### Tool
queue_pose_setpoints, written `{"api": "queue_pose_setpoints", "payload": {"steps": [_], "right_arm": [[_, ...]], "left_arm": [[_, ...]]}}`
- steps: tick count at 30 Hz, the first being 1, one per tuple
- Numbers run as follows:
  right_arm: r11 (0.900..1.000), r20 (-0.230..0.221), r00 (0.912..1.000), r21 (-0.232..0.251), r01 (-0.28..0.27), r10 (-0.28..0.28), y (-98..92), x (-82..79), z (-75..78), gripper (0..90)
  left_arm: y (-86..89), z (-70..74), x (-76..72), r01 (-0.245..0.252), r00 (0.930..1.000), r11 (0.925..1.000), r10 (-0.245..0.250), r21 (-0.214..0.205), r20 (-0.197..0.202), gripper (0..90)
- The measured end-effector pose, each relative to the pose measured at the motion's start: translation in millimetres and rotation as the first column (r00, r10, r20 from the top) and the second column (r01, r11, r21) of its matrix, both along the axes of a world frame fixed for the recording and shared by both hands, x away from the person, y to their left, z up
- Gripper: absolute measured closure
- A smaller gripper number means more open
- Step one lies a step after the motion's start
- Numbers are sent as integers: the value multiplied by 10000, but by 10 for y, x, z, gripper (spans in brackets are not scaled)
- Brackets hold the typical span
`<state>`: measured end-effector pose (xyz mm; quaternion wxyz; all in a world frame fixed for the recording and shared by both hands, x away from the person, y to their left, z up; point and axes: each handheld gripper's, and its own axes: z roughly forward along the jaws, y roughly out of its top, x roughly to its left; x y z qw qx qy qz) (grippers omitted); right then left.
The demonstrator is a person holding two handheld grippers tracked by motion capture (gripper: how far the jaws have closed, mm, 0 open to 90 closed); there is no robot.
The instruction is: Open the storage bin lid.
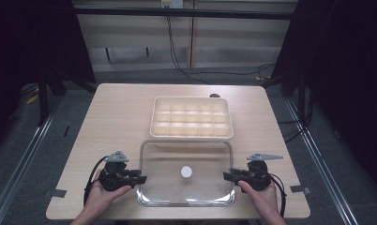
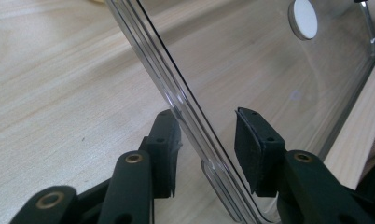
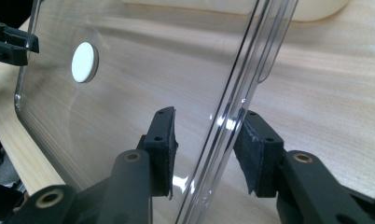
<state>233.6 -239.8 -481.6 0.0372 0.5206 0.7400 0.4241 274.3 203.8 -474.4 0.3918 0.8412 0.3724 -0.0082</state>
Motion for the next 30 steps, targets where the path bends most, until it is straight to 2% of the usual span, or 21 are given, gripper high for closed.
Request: {"api": "queue_pose_setpoints", "payload": {"steps": [2, 8, 13, 17, 25, 30], "right_arm": [[9999, 13, 10000, -163, -43, 43, 7, 1, 5, 587], [10000, 33, 10000, -87, -4, 5, 9, 7, -10, 583], [10000, -54, 10000, -89, -21, 20, -9, 10, -41, 573], [9998, -242, 9997, -170, 54, -58, -14, 31, -73, 561], [9995, -356, 9994, -320, -27, 16, -8, 43, -93, 536], [9989, -381, 9993, -456, -64, 47, -2, 59, -110, 520]], "left_arm": [[12, -15, 7, 22, 10000, 10000, -22, -34, -24, 600], [21, -20, -4, 64, 10000, 9999, -64, -94, 48, 600], [-6, -43, 6, 101, 9998, 9999, -103, 115, 164, 590], [-12, -66, 25, 127, 9999, 9997, -129, 214, 92, 588], [-20, -86, 51, 150, 9999, 9997, -148, 193, -70, 583], [-30, -95, 52, 200, 9998, 9994, -200, 273, -28, 571]]}}
